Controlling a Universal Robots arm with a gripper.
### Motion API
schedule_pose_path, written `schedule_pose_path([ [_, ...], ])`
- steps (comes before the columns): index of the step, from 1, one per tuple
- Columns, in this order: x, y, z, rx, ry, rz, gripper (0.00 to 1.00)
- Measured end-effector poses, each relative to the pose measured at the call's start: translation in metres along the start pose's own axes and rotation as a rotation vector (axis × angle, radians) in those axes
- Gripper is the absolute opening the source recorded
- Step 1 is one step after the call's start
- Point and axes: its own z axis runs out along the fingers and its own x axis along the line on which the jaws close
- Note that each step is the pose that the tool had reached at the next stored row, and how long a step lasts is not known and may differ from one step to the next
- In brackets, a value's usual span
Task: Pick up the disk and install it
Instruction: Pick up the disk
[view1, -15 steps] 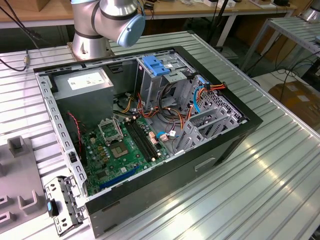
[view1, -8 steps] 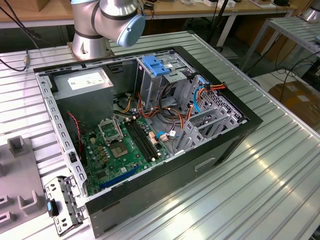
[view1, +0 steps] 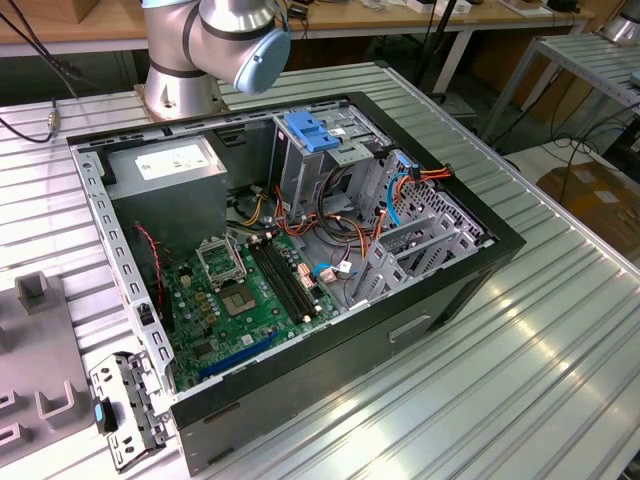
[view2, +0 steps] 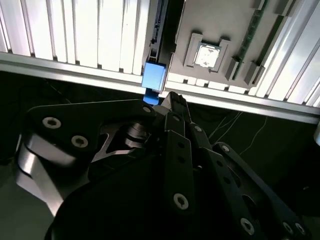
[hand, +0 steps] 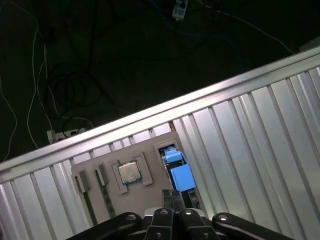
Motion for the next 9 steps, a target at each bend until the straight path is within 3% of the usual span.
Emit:
schedule_pose_path([
  [7,0.0,0.0,0.0003,0.0015,0.0033,-0.111,0.11],
  [9,0.0,0.0,0.0005,0.0022,0.0049,-0.166,0.11],
])
